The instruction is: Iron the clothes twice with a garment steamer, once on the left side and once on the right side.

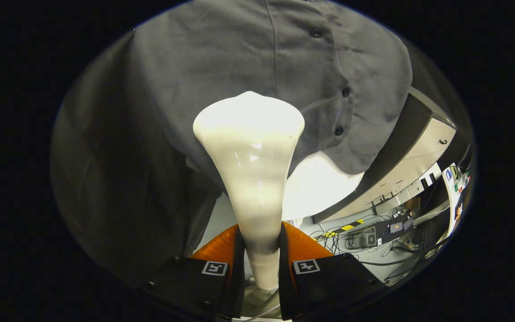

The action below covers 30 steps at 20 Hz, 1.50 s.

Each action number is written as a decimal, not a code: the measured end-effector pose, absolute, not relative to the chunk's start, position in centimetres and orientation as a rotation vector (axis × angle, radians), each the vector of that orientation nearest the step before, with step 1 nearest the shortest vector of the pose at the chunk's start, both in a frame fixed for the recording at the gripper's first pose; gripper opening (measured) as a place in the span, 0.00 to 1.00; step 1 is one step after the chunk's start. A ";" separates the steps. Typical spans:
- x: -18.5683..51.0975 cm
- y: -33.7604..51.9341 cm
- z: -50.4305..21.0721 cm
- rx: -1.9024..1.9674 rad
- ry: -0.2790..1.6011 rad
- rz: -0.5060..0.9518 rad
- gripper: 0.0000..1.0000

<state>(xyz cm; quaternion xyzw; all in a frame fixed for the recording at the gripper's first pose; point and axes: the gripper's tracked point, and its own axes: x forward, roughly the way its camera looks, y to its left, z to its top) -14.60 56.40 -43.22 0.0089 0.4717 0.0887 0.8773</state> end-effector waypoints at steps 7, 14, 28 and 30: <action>-13.5 53.0 -33.4 0.068 0.803 0.167 0.39; -11.9 48.1 -24.1 0.125 0.623 0.155 0.39; -4.0 30.2 -11.0 0.197 0.393 0.151 0.39; -3.4 27.4 -9.5 0.199 0.366 0.150 0.39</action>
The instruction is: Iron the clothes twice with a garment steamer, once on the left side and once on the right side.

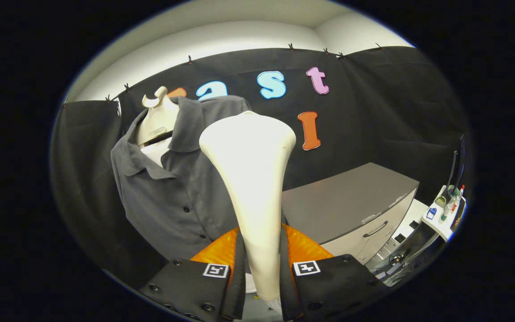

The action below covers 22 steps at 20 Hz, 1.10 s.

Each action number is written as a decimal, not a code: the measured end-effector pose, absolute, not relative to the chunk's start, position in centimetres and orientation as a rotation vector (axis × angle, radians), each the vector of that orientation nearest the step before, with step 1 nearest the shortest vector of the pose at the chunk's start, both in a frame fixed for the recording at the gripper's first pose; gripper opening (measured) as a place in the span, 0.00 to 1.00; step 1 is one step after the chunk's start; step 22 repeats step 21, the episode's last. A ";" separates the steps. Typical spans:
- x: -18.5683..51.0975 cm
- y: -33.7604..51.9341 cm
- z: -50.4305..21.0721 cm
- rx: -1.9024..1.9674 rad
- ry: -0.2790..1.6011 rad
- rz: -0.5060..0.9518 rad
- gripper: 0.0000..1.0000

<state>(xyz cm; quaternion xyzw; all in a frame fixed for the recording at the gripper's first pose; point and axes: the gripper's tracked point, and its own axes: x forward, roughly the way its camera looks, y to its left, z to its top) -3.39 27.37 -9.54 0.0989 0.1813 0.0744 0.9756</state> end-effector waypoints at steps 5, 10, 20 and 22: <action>-3.0 21.3 -6.9 0.211 0.303 0.152 0.39; -2.8 18.0 -7.9 0.212 0.285 0.144 0.39; -2.8 21.2 -9.0 0.221 0.293 0.128 0.39; -2.9 21.7 -9.1 0.220 0.292 0.130 0.39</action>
